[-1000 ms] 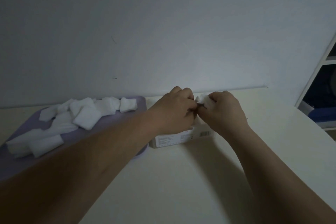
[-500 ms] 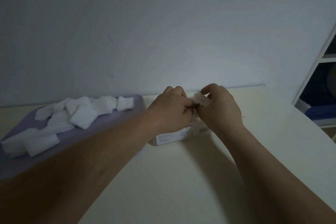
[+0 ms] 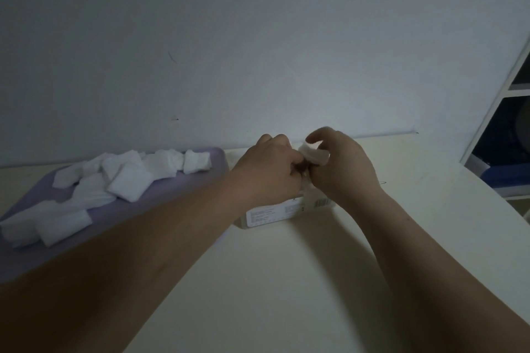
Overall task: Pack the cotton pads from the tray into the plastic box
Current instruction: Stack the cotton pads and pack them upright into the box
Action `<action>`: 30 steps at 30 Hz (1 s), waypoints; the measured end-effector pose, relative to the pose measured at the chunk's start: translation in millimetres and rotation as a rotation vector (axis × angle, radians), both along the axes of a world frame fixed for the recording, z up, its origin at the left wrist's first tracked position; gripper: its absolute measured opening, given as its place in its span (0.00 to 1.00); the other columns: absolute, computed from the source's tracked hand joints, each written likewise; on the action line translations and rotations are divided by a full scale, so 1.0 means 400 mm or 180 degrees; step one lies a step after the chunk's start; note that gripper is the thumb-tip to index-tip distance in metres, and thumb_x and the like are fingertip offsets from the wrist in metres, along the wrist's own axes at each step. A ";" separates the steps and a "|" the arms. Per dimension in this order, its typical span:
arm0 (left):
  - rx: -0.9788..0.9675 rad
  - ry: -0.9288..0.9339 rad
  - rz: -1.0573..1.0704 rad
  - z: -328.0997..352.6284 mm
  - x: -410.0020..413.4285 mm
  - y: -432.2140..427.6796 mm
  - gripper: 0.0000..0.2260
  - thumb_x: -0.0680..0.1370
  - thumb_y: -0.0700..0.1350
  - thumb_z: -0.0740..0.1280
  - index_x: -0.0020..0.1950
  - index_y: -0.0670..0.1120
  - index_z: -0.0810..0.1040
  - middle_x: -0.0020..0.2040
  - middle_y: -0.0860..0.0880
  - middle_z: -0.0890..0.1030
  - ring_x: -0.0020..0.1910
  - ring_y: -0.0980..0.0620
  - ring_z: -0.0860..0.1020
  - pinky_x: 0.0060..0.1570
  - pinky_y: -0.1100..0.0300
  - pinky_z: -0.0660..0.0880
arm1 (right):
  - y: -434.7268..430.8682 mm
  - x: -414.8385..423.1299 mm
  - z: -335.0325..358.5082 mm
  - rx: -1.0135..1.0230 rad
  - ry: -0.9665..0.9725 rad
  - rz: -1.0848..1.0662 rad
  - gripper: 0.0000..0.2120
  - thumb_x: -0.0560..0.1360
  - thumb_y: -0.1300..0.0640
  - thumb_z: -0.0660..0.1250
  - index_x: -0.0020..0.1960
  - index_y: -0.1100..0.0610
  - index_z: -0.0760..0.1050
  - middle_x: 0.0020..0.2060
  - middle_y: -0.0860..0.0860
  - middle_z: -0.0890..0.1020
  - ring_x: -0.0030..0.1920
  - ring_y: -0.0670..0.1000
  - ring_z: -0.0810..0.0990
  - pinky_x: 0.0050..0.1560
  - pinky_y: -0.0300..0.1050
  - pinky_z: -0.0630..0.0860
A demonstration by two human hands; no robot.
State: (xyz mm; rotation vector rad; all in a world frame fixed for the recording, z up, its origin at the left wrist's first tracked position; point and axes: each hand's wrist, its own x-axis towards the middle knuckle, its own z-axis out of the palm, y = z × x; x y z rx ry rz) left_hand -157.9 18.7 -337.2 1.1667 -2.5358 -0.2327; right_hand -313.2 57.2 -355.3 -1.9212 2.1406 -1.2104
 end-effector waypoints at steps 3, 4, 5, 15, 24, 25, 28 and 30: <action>-0.0011 0.0088 0.0049 -0.005 -0.002 -0.006 0.13 0.76 0.47 0.61 0.51 0.55 0.85 0.50 0.49 0.76 0.51 0.48 0.69 0.53 0.50 0.76 | 0.005 0.012 0.002 -0.0197 0.0345 -0.0211 0.10 0.72 0.57 0.69 0.51 0.47 0.82 0.43 0.47 0.78 0.51 0.53 0.77 0.40 0.45 0.72; -0.0031 0.0148 0.0069 -0.006 -0.003 -0.008 0.14 0.74 0.49 0.60 0.50 0.55 0.86 0.49 0.49 0.77 0.51 0.47 0.71 0.51 0.50 0.77 | 0.007 0.012 0.004 -0.0124 0.0468 -0.0267 0.09 0.72 0.56 0.69 0.50 0.47 0.83 0.43 0.48 0.79 0.51 0.54 0.77 0.41 0.44 0.70; -0.0035 0.0233 0.0104 -0.007 -0.003 -0.010 0.15 0.73 0.50 0.60 0.49 0.55 0.86 0.47 0.50 0.77 0.50 0.47 0.73 0.50 0.49 0.78 | 0.009 0.013 0.007 -0.0013 0.0578 -0.0314 0.09 0.72 0.56 0.69 0.49 0.47 0.85 0.43 0.49 0.80 0.51 0.55 0.77 0.43 0.44 0.68; -0.0001 0.0272 0.0264 -0.006 0.011 0.006 0.12 0.76 0.49 0.65 0.32 0.57 0.78 0.36 0.53 0.79 0.41 0.47 0.77 0.42 0.48 0.80 | 0.034 0.010 0.032 0.0552 0.0876 -0.0083 0.12 0.76 0.53 0.64 0.53 0.51 0.85 0.49 0.50 0.86 0.56 0.57 0.79 0.54 0.47 0.74; -0.0849 0.0025 0.0117 -0.029 0.145 0.062 0.21 0.77 0.64 0.59 0.46 0.50 0.83 0.48 0.52 0.84 0.50 0.46 0.80 0.51 0.48 0.77 | 0.064 0.018 0.054 -0.0255 0.0209 -0.0158 0.10 0.72 0.59 0.66 0.46 0.49 0.85 0.43 0.46 0.84 0.46 0.52 0.81 0.45 0.47 0.80; -0.0769 0.0058 0.0144 -0.030 0.152 0.071 0.22 0.78 0.64 0.57 0.49 0.50 0.83 0.51 0.52 0.85 0.53 0.46 0.81 0.52 0.48 0.77 | 0.066 0.022 0.053 -0.0089 0.0245 -0.0117 0.10 0.71 0.58 0.65 0.44 0.50 0.85 0.40 0.46 0.85 0.43 0.52 0.82 0.44 0.47 0.81; -0.0607 0.0213 0.0219 -0.038 0.154 0.093 0.24 0.79 0.63 0.54 0.55 0.49 0.82 0.57 0.52 0.84 0.58 0.49 0.81 0.54 0.49 0.79 | 0.059 0.037 0.034 0.0241 0.0504 -0.0010 0.08 0.71 0.58 0.63 0.38 0.54 0.81 0.33 0.49 0.83 0.37 0.54 0.80 0.39 0.46 0.79; -0.0696 0.0132 0.0160 -0.049 0.147 0.098 0.23 0.81 0.61 0.53 0.56 0.49 0.81 0.59 0.52 0.83 0.59 0.50 0.81 0.54 0.50 0.79 | 0.050 0.038 0.019 0.0307 0.0503 0.0033 0.08 0.71 0.60 0.62 0.36 0.57 0.79 0.30 0.51 0.81 0.37 0.57 0.79 0.36 0.43 0.73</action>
